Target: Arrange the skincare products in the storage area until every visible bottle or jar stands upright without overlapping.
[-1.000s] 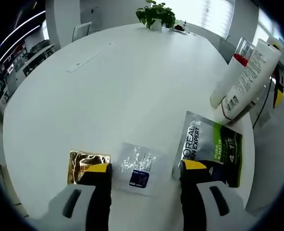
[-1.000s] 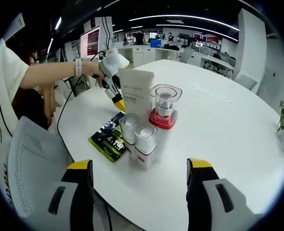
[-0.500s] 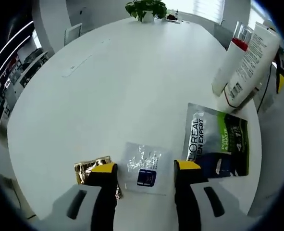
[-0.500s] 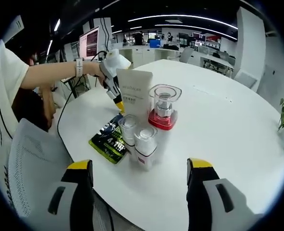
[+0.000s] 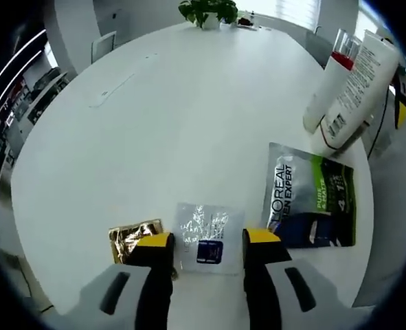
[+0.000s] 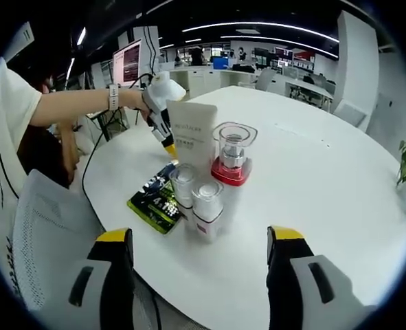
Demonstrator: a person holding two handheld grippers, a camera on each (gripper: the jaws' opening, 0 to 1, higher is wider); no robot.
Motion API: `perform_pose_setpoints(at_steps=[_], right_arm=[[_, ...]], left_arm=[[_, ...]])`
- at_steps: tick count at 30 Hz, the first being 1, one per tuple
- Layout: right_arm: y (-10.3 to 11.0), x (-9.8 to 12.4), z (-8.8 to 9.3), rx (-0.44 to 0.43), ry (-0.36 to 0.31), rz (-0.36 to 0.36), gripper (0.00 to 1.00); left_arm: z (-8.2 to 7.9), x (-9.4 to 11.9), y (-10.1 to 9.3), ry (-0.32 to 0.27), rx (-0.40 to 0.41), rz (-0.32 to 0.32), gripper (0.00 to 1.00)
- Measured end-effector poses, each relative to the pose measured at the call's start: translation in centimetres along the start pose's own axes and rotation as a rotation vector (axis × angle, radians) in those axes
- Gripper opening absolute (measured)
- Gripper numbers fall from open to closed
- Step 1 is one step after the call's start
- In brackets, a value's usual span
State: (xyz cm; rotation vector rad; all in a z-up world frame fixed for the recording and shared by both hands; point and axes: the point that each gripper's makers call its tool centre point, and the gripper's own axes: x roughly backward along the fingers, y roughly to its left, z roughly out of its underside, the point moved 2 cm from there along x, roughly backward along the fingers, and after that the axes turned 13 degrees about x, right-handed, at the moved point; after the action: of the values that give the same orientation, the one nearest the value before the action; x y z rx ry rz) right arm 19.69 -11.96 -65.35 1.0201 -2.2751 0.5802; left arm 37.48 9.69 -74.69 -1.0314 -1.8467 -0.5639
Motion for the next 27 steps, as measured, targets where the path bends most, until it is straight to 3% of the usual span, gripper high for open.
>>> perform_pose_setpoints(at_steps=[9, 19, 23, 27], right_arm=[[0.3, -0.1, -0.3, 0.012, -0.007, -0.015, 0.83], [0.5, 0.2, -0.6, 0.019, -0.023, -0.013, 0.85], [0.7, 0.4, -0.4, 0.019, -0.023, -0.013, 0.85], [0.8, 0.7, -0.3, 0.018, -0.026, -0.009, 0.85]], left_arm=[[1.3, 0.7, 0.5, 0.056, -0.014, -0.005, 0.35], [3.3, 1.4, -1.0, 0.098, -0.025, 0.005, 0.35], [3.5, 1.9, -3.0, 0.108, -0.022, 0.004, 0.35], [4.1, 2.2, -2.9, 0.113, -0.016, 0.006, 0.35]])
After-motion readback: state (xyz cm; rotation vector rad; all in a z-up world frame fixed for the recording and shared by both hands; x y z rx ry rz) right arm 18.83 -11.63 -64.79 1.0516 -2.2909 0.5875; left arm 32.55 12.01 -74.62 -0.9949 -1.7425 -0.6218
